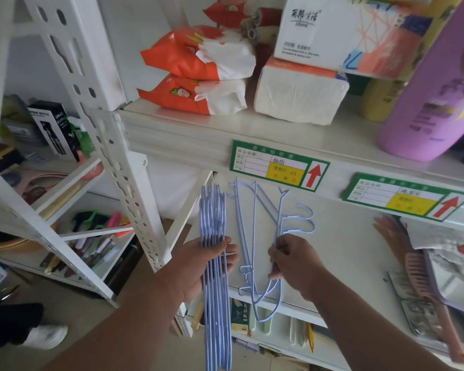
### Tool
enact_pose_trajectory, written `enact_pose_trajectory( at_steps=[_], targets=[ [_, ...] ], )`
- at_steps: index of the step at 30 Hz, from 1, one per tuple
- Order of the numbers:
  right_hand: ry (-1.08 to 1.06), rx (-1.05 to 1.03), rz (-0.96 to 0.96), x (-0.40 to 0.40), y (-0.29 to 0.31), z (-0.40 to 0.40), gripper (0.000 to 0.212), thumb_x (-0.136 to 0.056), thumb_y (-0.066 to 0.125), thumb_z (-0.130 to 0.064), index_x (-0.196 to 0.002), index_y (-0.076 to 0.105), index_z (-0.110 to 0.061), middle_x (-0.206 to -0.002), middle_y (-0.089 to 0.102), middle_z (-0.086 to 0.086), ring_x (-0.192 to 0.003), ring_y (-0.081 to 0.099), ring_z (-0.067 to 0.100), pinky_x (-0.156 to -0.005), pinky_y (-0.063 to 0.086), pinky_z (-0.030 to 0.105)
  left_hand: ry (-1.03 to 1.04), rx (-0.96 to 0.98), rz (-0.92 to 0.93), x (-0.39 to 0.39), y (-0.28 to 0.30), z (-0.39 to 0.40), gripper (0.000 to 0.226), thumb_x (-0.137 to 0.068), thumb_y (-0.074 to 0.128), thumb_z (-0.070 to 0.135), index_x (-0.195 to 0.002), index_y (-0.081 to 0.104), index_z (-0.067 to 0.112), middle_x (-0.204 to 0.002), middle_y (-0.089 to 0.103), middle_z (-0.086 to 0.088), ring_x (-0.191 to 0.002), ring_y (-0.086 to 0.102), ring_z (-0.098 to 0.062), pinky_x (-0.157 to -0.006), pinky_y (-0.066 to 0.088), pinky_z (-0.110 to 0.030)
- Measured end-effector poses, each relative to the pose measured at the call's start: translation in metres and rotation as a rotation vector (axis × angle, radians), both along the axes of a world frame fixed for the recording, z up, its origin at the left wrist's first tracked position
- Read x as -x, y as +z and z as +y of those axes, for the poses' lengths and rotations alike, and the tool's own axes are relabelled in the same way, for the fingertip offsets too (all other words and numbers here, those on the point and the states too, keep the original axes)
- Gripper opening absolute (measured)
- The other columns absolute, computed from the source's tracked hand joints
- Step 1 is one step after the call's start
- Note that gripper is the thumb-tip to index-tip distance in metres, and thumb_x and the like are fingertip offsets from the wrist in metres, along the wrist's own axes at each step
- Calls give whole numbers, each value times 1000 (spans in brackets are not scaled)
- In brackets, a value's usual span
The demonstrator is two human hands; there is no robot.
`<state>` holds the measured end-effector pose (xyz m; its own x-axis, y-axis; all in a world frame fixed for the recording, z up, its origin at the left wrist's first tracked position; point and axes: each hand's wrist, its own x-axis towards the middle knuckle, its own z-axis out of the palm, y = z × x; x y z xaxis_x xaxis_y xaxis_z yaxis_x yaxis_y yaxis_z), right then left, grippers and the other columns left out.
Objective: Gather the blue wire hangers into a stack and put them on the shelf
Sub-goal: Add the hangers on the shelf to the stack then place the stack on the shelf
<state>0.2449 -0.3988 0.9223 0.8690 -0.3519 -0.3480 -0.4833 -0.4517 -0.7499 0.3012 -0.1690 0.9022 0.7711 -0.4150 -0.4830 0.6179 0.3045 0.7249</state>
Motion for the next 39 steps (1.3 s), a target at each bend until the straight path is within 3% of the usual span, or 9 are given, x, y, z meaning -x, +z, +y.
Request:
enact_pose_trajectory(
  at_steps=[3,6,9,13,21,24,29,34,39],
  targets=[
    [60,28,-12,7,19,20,15,-101,62,-14,-91,64,-3,-67,70,20,-52,78,18,-43,39,18,-4,7,-9,0,-1,-3,25,-104,60,-2,-129,66,-1,-105,82,-18,-88,83,-30,-75,66,-39],
    [129,49,-13,15,30,36,14,-100,62,-14,-91,64,-4,-76,74,26,-47,74,12,-48,42,23,-8,7,-14,0,-2,-4,28,-104,58,-6,-131,66,-1,-110,83,-18,-94,83,-31,-78,66,-39],
    [169,30,-7,21,32,48,12,-100,63,-12,-91,63,-4,-69,71,21,-48,75,12,-44,43,20,-9,-15,-28,0,-2,-5,28,-104,60,-5,-129,70,1,-118,82,-19,-104,82,-29,-82,65,-37],
    [211,34,10,27,28,60,12,-100,64,-18,-92,63,-10,-84,76,26,-49,76,10,-56,47,30,-5,-27,-32,-1,-2,-6,27,-102,60,-7,-126,72,-1,-114,82,-20,-100,82,-28,-84,65,-39],
    [205,-12,53,36,19,73,7,-99,65,-11,-96,65,-5,-85,71,26,-59,80,25,-37,43,13,-52,-41,-73,1,-1,-5,26,-97,68,-9,-123,72,-6,-102,83,-15,-90,82,-22,-72,65,-29],
    [201,-25,65,38,16,76,7,-100,66,-12,-99,66,-5,-96,74,31,-54,78,19,-34,40,14,-46,-61,-84,1,-1,-6,26,-97,67,-11,-122,73,-6,-103,83,-16,-91,83,-21,-69,64,-28],
    [187,-12,57,38,15,78,7,-101,65,-15,-97,65,-9,-92,76,26,-40,68,6,-32,37,14,-21,-69,-77,-1,-5,-5,23,-96,73,-1,-119,77,0,-113,81,-23,-99,82,-30,-75,65,-34],
    [170,6,64,39,12,77,9,-99,63,-13,-93,62,-7,-76,69,18,-56,79,24,-34,36,14,26,-89,-59,-2,-8,-4,23,-100,70,3,-122,75,8,-118,83,-14,-104,81,-35,-78,67,-40],
    [234,31,88,45,4,77,12,-95,66,-14,-88,59,-7,-66,66,4,-51,78,16,-42,44,16,42,-96,-38,-2,-5,-1,20,-103,68,12,-122,75,10,-117,83,-13,-94,82,-38,-74,67,-42]
  ],
)
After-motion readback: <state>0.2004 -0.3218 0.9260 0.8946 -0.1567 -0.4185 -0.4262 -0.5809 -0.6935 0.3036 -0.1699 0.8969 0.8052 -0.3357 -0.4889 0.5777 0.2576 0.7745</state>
